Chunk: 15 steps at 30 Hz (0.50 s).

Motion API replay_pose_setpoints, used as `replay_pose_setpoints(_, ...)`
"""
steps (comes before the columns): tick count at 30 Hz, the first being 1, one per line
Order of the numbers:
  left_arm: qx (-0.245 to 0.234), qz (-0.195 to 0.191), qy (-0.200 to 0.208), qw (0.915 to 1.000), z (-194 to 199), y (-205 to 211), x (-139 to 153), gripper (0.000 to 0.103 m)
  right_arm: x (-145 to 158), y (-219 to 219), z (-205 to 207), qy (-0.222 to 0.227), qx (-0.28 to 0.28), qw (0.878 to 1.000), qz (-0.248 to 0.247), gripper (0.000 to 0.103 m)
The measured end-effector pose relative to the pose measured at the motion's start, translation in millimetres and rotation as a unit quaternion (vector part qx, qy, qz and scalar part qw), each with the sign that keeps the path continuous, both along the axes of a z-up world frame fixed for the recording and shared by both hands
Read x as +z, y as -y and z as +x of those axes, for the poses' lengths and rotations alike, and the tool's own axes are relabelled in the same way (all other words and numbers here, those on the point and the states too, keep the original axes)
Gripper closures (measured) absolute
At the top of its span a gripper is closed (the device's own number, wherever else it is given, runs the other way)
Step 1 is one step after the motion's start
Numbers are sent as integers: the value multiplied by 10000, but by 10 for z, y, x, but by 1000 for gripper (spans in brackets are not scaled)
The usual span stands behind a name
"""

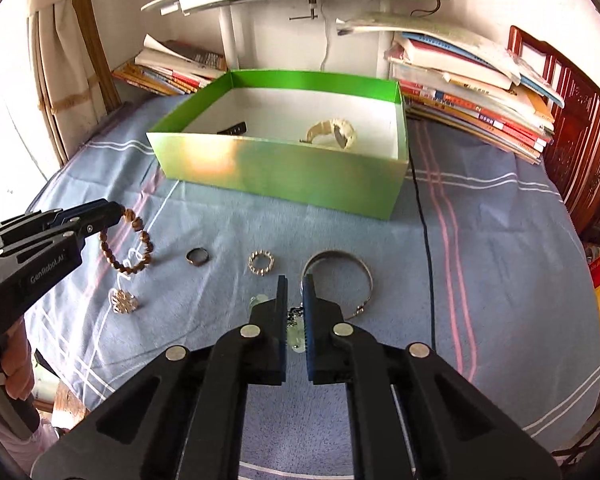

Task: Organize jewelry

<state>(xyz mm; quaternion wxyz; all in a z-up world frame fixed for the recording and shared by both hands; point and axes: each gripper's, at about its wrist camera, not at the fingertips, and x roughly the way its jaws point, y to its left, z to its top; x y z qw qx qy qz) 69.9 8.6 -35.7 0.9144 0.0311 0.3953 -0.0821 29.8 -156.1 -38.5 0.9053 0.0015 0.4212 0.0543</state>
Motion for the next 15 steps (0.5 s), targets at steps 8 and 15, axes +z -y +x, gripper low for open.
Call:
replay_pose_setpoints(8,-122,-3,205,9997,0,23,276,91,125,-40,35,108,60,9999,-18,96)
replay_pose_setpoints(15,-333,60,783,9964,234,184,872,91,744,56,262,877,48,9960,131,96)
